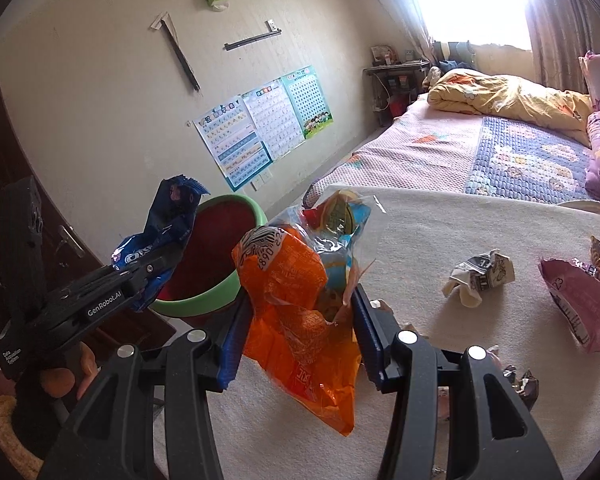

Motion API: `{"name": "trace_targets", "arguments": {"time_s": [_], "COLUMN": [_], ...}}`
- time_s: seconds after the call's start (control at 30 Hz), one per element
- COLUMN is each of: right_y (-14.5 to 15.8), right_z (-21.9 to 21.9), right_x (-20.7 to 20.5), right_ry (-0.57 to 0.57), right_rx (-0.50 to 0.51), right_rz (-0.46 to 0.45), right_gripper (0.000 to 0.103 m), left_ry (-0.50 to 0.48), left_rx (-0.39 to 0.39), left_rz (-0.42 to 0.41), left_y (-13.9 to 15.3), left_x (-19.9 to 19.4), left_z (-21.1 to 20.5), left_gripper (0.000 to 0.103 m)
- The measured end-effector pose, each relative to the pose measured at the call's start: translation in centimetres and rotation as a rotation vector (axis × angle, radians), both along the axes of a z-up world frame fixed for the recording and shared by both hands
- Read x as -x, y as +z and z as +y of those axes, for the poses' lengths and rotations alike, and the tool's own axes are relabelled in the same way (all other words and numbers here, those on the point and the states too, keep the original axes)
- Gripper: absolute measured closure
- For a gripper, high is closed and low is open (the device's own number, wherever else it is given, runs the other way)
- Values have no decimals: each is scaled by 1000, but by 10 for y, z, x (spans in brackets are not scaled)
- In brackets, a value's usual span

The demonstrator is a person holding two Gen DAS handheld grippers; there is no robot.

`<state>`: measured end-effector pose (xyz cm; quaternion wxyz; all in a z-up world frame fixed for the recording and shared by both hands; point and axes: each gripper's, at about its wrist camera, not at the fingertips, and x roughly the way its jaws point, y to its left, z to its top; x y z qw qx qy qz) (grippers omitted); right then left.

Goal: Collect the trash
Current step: 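Carry the Oreo wrapper and orange bag over the red bucket with both grippers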

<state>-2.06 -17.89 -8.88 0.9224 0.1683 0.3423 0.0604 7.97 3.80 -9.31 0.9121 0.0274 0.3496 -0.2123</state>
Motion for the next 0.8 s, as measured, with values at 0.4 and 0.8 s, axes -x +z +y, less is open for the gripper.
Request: {"name": "trace_targets", "arguments": {"time_s": [0.4, 0.8], "right_y": [-5, -10], "right_z": [47, 74], "right_x": [-37, -56], "right_ry": [17, 10], "right_rx": [10, 18], "right_rz": [13, 26], "right_gripper": [55, 55], "left_ry": [14, 8], "left_rx": [-2, -4], "left_rz": [9, 25], "left_y": [-6, -13], "left_x": [-32, -54], "left_z": [43, 68], "left_gripper": [84, 84]}}
